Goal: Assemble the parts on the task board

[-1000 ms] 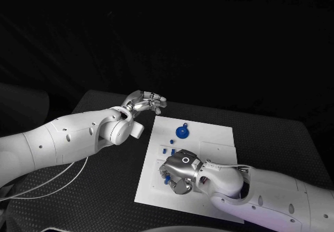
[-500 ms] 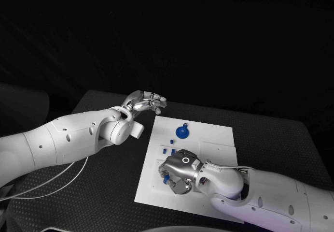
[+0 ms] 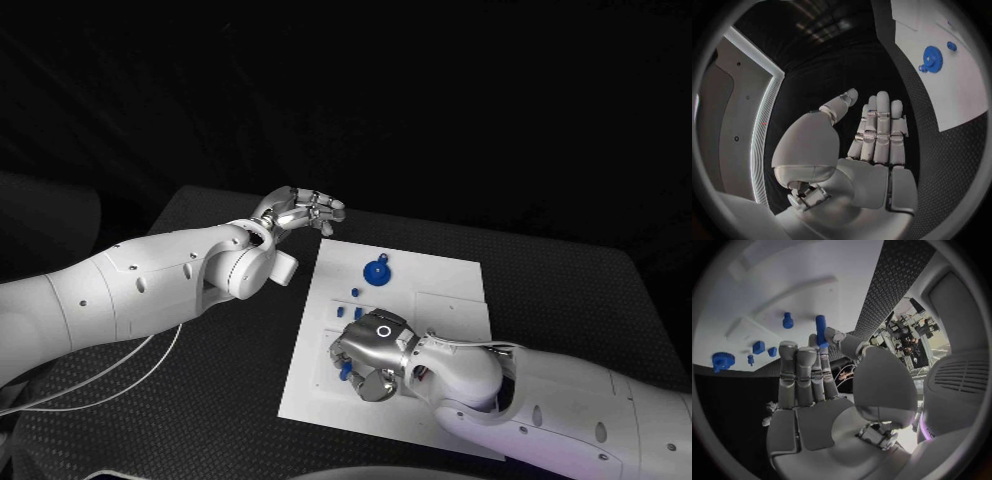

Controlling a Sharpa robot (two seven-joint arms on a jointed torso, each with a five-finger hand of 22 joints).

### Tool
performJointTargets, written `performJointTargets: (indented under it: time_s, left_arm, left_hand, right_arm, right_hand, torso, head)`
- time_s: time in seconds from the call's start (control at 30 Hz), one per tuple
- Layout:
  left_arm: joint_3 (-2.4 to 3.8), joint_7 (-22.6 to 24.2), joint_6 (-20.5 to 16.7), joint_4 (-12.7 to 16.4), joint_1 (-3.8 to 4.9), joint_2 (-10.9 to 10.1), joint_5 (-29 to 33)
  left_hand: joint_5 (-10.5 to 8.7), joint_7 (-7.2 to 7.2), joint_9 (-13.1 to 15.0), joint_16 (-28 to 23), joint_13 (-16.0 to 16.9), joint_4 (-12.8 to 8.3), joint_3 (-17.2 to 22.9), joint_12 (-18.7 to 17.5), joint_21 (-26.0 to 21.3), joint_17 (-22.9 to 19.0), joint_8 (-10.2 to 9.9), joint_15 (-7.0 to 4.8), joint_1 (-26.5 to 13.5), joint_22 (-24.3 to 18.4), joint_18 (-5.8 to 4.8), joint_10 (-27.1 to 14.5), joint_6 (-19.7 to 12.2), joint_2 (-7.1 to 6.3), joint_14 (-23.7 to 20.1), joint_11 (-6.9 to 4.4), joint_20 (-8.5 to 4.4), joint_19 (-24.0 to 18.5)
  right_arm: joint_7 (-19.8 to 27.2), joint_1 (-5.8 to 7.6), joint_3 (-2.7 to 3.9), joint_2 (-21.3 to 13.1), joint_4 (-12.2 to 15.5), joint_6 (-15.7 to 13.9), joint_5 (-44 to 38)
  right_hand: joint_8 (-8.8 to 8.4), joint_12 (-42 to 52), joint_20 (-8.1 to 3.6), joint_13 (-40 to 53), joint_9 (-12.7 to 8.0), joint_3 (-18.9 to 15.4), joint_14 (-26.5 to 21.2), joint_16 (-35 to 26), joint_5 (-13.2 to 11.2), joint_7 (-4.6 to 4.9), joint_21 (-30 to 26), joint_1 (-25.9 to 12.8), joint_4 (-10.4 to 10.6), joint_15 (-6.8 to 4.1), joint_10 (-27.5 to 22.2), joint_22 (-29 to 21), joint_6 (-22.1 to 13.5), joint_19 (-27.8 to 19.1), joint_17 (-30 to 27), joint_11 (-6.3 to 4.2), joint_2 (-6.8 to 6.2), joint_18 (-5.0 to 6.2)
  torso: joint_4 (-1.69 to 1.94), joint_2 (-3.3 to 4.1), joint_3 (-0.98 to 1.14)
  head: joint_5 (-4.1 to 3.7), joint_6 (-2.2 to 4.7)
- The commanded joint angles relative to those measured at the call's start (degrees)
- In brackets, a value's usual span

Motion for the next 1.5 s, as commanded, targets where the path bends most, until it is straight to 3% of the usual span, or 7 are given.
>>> performJointTargets:
  time_s: [0.03, 0.3, 0.57, 1.23, 1.3, 1.37, 1.5]
  left_arm:
    - [0.04, 0.4, 0.8, 0.2, 0.03, 0.1, 0.3]
    - [0.04, 0.4, 0.7, 0.2, 0.03, 0.1, 0.3]
    - [0.04, 0.4, 0.8, 0.2, 0.03, 0.1, 0.3]
    - [0.04, 0.3, 0.9, 0.2, 0.03, 0.1, 0.3]
    - [0.04, 0.3, 0.9, 0.2, 0.03, 0.1, 0.3]
    - [0.04, 0.3, 0.9, 0.2, 0.03, 0.1, 0.3]
    - [0.04, 0.2, 0.9, 0.2, 0.03, 0.1, 0.3]
  left_hand:
    - [0.28, -0.04, -0.1, -0.3, -0.1, 0.3, -0.1, -0.1, -0.2, 0.1, 0.1, 0.11, -0.4, 0.1, 0.87, 0.2, -0.3, 0.00, 0.4, -0.09, 0.09, 0.4]
    - [0.28, -0.03, -0.1, -0.3, -0.1, 0.3, -0.1, -0.1, -0.3, 0.1, 0.1, 0.11, -0.4, 0.1, 0.87, 0.2, -0.3, 0.00, 0.4, -0.09, 0.09, 0.4]
    - [0.28, -0.02, -0.1, -0.4, -0.1, 0.3, -0.1, -0.1, -0.3, 0.2, 0.1, 0.11, -0.4, 0.1, 0.87, 0.2, -0.3, 0.01, 0.4, -0.09, 0.09, 0.4]
    - [0.27, -0.02, -0.1, -0.4, -0.1, 0.3, -0.1, -0.1, -0.3, 0.2, 0.1, 0.12, -0.4, 0.2, 0.87, 0.2, -0.3, 0.03, 0.5, -0.08, 0.10, 0.4]
    - [0.27, -0.01, -0.1, -0.4, -0.1, 0.3, -0.1, -0.1, -0.3, 0.2, 0.1, 0.12, -0.4, 0.2, 0.87, 0.2, -0.3, 0.03, 0.5, -0.08, 0.10, 0.4]
    - [0.26, -0.01, -0.1, -0.4, -0.1, 0.3, -0.1, -0.1, -0.3, 0.2, 0.1, 0.12, -0.4, 0.2, 0.87, 0.2, -0.3, 0.03, 0.5, -0.08, 0.10, 0.4]
    - [0.25, 0.01, -0.1, -0.4, -0.1, 0.3, -0.1, -0.1, -0.3, 0.3, 0.1, 0.12, -0.4, 0.2, 0.87, 0.2, -0.4, 0.00, 0.5, -0.08, 0.10, 0.4]
  right_arm:
    - [-0.1, -0.05, -0.03, -0.1, -0.1, 2.4, -0.8]
    - [-0.8, -0.05, -0.09, 0.4, -0.5, 3.1, -2.2]
    - [-0.4, -0.06, -1.61, 1.3, -0.7, 3.7, -2.1]
    - [0.4, -0.05, -1.73, 1.4, -1.0, 4.3, 0.1]
    - [0.6, -0.05, -1.73, 1.3, -1.0, 4.0, 0.7]
    - [0.7, -0.05, -1.73, 1.3, -1.1, 3.2, 1.3]
    - [0.7, -0.04, -1.73, 1.3, -1.2, 1.1, 1.9]
  right_hand:
    - [0.19, 0.2, -0.17, 1.9, 0.1, 0.3, 0.0, 0.3, 0.1, 0.00, 0.2, 0.4, 0.0, -0.28, 1.2, 1.1, 0.5, 0.2, 0.1, -0.30, 0.41, 4.00]
    - [0.18, 0.2, -0.16, 2.0, 0.1, 0.3, 0.0, 0.3, 0.1, -0.01, 0.3, 0.3, 0.0, -0.29, 1.2, 1.1, 0.5, 0.2, 0.1, -0.31, 0.44, 4.00]
    - [0.18, 0.2, -0.15, 2.0, 0.1, 0.3, 0.0, 0.3, 0.1, -0.02, 0.3, 0.3, -0.1, -0.29, 1.2, 1.1, 0.5, 0.2, 0.1, -0.31, 0.44, 4.00]
    - [0.09, 0.0, -0.05, 2.0, 0.1, 0.4, -0.1, 0.3, 0.3, 0.02, 0.3, 0.0, -0.2, -0.24, 1.1, 1.1, 0.5, 0.0, 0.2, -0.26, 0.33, 4.00]
    - [-0.23, -0.3, 0.14, 2.0, 0.0, 0.5, -0.3, 0.1, 0.9, 0.17, 0.2, -0.5, -0.5, -0.06, 0.7, 1.0, 0.2, -0.4, 0.1, -0.07, -0.22, 4.00]
    - [-0.83, -0.9, 0.31, 1.8, -0.2, -0.5, -0.5, -0.2, 2.9, 0.57, 0.3, -2.3, -0.1, 0.33, -0.2, 1.0, -0.5, -0.6, 0.0, 0.38, -2.14, 4.00]
    - [-2.10, -2.2, 0.16, 1.4, -0.6, -3.9, -0.7, -0.3, 1.8, 1.36, 0.4, -4.7, -0.5, 1.08, -2.3, 1.1, -2.4, -1.1, -0.1, 1.07, -3.54, 4.00]
  torso:
    - [-0.02, 0.00, -0.01]
    - [-0.01, -0.01, 0.03]
    - [0.02, 0.00, 0.01]
    - [-0.01, -0.02, 0.03]
    - [-0.05, -0.01, 0.04]
    - [-0.04, 0.00, 0.04]
    - [-0.05, -0.01, 0.06]
  head:
    - [0.07, -0.10]
    - [-0.01, -0.07]
    - [-0.05, -0.08]
    - [-0.10, -0.19]
    - [-0.04, -0.21]
    - [-0.02, -0.22]
    - [-0.08, -0.17]
